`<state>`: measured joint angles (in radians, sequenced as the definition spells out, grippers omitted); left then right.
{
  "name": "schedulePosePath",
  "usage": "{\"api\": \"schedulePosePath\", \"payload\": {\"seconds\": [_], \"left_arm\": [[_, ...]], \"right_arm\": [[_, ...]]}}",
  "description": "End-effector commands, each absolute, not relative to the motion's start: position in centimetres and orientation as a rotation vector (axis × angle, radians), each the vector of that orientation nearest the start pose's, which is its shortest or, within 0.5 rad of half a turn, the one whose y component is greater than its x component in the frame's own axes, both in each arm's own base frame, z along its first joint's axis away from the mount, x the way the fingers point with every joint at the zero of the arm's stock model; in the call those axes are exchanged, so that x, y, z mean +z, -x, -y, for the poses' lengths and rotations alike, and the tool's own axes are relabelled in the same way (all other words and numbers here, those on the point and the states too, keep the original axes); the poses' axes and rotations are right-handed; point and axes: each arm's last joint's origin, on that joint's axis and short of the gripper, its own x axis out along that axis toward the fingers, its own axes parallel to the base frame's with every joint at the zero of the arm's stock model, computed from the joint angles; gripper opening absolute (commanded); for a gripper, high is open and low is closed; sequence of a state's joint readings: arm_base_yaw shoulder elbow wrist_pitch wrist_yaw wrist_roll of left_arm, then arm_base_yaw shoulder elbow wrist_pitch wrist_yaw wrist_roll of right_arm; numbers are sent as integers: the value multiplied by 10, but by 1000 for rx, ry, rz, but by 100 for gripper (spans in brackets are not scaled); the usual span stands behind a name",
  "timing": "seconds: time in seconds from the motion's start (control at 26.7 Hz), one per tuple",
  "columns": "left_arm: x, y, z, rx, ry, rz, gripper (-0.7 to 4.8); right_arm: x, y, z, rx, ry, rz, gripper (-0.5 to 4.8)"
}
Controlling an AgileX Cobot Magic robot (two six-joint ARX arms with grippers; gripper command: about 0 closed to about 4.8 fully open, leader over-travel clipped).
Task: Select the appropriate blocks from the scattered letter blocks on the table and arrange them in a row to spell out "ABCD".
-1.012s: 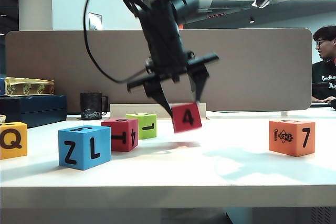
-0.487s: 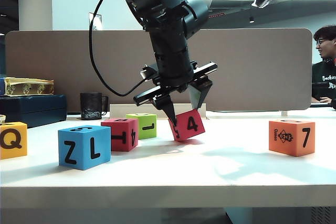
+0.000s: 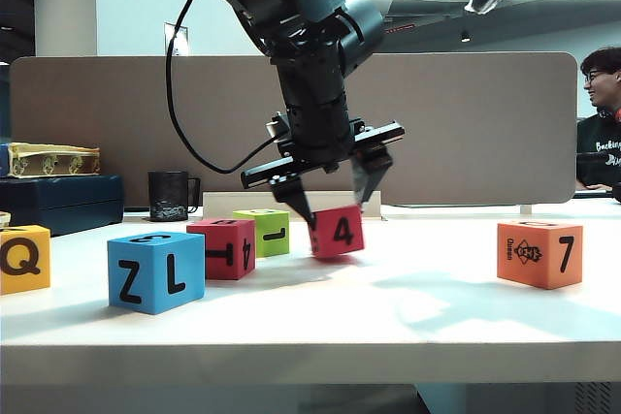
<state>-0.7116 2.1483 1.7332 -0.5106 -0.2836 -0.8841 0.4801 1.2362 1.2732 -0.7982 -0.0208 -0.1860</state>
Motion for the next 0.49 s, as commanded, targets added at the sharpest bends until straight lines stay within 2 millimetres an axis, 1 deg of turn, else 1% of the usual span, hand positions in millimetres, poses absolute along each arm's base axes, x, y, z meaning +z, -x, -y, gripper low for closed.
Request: {"api": "schedulePosePath", "payload": {"seconds": [0.04, 0.15, 0.3, 0.37, 0.49], "left_arm": [[209, -363, 304, -97, 318, -879, 412], [211, -363, 308, -151, 283, -865, 413], [217, -359, 312, -242, 143, -821, 414], [219, -357, 313, -251, 123, -818, 413], [222, -355, 310, -216, 102, -816, 413]], "right_arm": [[358, -218, -114, 545, 342, -680, -1], [359, -218, -115, 545, 342, -680, -1], [359, -218, -115, 545, 342, -679, -1], [359, -219, -115, 544, 342, -677, -1], [359, -219, -115, 545, 341, -677, -1]]}}
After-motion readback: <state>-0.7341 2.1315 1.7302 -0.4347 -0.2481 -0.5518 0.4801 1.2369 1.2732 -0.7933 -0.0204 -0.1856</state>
